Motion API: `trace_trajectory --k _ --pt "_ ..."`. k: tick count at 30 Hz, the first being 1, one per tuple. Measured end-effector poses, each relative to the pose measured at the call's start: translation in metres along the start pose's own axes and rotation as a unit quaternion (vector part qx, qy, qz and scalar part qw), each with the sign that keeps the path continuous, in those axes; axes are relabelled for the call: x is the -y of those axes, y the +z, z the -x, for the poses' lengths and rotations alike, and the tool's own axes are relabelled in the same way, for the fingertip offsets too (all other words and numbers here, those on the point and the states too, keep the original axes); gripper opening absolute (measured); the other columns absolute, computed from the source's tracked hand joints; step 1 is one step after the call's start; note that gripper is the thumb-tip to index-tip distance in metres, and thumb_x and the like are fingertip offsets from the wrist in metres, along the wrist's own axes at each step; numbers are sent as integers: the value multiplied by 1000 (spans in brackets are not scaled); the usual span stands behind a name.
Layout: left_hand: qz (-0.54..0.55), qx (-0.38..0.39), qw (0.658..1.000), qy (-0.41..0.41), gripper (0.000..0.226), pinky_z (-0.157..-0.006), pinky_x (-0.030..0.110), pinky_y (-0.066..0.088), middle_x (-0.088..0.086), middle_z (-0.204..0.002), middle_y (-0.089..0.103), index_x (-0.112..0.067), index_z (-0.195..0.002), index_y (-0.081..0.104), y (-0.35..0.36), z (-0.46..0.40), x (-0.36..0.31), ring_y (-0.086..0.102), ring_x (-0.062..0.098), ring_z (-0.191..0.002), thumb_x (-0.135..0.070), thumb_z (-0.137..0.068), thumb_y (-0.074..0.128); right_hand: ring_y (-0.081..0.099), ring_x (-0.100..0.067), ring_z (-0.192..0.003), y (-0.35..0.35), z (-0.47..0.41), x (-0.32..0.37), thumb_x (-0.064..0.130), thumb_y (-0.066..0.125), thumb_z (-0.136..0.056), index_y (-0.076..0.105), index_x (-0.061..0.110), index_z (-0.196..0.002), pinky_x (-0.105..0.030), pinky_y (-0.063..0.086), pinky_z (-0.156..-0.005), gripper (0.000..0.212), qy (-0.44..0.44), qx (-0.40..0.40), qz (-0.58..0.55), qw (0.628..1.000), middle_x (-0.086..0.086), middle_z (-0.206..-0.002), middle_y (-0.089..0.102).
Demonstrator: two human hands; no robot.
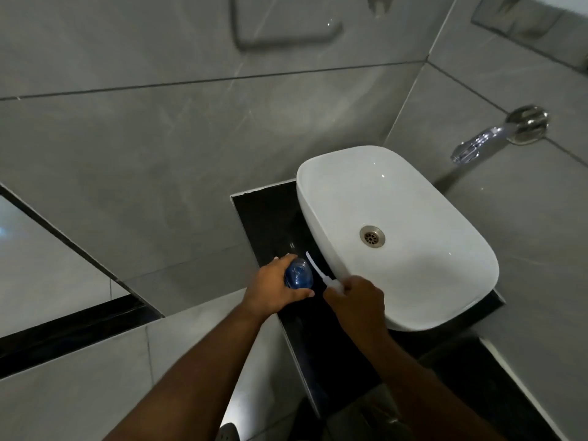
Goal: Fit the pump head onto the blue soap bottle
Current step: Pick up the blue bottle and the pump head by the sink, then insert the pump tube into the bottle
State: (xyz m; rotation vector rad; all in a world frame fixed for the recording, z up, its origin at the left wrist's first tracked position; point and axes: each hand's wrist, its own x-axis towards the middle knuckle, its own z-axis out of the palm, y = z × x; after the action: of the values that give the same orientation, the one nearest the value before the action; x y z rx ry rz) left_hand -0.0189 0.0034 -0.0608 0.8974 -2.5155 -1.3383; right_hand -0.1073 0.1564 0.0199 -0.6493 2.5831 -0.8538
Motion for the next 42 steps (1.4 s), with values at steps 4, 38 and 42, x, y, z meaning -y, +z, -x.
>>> trace_trajectory --k 4,38,42 --pt "-8 12 1000 -20 97 -108 42 36 7 -144 48 -28 -141 39 2 -2 6 35 27 -137 -63 -61 80 61 -18 -68 -36 -13 27 29 69 -76 58 17 -96 -19 44 -59 27 -73 -22 22 997 2 -77 60" --pt "-162 -36 983 75 107 -112 39 -2 1 -160 17 -27 -151 20 7 -12 23 -1 25 -147 -77 -66 64 56 -20 -80 -61 -41 134 25 72 -77 64 8 -96 -25 43 -67 27 -213 181 265 923 -10 -91 64" --pt "-171 -37 982 77 108 -113 40 -2 1 -160 17 -27 -151 20 7 -11 23 -1 26 -147 -79 -66 62 57 -21 -87 -53 -40 132 26 72 -79 64 9 -100 -28 47 -76 29 -192 215 275 917 -10 -97 65"
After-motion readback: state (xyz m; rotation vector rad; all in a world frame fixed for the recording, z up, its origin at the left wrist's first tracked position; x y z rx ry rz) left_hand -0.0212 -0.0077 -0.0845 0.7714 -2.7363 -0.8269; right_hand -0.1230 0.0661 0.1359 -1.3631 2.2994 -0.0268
